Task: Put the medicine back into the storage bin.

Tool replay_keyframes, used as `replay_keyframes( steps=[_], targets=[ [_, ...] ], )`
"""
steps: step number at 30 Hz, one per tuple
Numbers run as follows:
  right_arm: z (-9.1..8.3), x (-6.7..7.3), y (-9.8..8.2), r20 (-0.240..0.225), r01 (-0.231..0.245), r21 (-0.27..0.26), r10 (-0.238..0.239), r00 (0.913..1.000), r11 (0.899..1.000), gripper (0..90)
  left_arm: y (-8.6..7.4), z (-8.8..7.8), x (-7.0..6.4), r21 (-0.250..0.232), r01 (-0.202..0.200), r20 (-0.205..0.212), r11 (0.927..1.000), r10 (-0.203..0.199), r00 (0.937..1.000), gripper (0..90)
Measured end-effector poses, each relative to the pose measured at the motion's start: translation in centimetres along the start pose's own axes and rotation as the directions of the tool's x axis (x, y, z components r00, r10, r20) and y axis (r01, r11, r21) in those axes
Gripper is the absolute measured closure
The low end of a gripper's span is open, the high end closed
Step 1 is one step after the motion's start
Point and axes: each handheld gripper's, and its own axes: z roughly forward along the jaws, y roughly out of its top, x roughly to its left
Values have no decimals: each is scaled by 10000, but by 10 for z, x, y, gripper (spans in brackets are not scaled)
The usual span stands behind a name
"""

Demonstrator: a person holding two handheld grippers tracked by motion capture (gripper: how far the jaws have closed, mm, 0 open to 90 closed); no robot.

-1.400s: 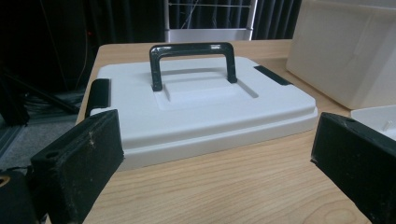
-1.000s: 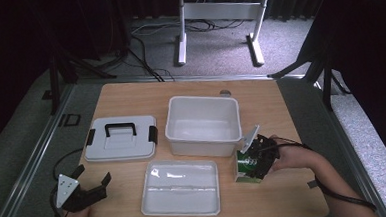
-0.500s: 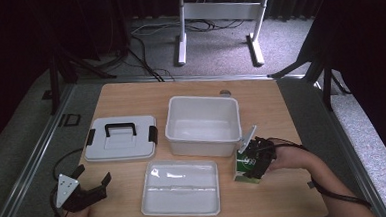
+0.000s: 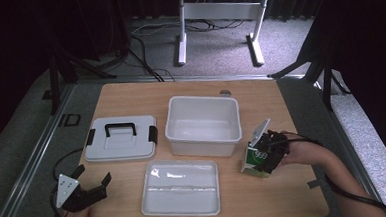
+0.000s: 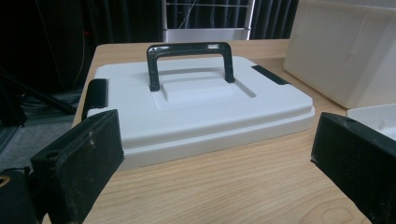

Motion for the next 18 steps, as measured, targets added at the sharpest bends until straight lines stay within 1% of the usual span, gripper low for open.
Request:
replay_keyframes(
  steps=[2,4,11,12,16,18],
  targets=[
    [-5,-2,-3,-39,-156,1,156,9999,9999,148,0,0,0,3,4,1,10000,-4,10000,21],
    [-10,-5,-6,-85,-192,-17,192,9998,9998,148,0,0,0,3,3,1,10000,-3,10000,21],
    [-35,-16,-9,106,-319,-107,320,9994,9994,149,0,0,0,-8,4,1,10000,-4,10000,21],
    [-41,-18,-9,212,-334,-129,337,9992,9994,149,0,0,0,-12,4,0,10000,-4,10000,20],
    [-61,-25,-8,392,-442,-374,456,9982,9983,149,0,0,0,-10,-1,14,10000,1,10000,20],
    [-72,-29,-6,624,-495,-448,523,9967,9978,149,0,0,0,-10,-3,13,10000,3,10000,21]
  ],
)
